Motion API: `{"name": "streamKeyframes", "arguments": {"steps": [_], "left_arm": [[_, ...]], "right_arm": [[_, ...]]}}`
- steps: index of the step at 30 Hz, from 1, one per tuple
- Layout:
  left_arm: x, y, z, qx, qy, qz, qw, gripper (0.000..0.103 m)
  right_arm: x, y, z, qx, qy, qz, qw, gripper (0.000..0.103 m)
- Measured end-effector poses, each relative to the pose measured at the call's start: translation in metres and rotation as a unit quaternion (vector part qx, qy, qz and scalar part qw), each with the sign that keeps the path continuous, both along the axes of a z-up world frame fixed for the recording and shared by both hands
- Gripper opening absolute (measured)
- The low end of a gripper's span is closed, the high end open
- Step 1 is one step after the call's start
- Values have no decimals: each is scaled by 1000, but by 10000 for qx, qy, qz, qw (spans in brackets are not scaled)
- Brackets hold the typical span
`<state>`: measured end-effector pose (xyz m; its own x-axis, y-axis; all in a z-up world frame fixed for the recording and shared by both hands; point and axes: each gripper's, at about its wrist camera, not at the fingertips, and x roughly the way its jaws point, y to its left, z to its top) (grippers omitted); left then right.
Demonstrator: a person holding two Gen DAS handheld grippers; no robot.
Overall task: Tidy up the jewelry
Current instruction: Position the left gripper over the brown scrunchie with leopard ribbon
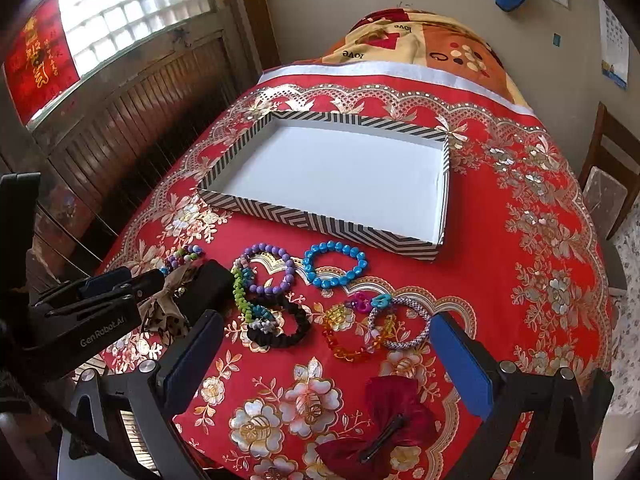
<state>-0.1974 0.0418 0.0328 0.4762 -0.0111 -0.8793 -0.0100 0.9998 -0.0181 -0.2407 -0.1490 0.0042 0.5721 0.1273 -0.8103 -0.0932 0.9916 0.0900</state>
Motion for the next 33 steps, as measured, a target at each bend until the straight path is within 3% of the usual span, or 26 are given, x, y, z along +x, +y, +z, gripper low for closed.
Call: {"name": "streamKeyframes", "arguments": {"steps": [33], "left_arm": [[2,1,-6,-35,109,32,9999,45]], "right_arm": [[6,0,-9,-37,120,35,9999,103]]}}
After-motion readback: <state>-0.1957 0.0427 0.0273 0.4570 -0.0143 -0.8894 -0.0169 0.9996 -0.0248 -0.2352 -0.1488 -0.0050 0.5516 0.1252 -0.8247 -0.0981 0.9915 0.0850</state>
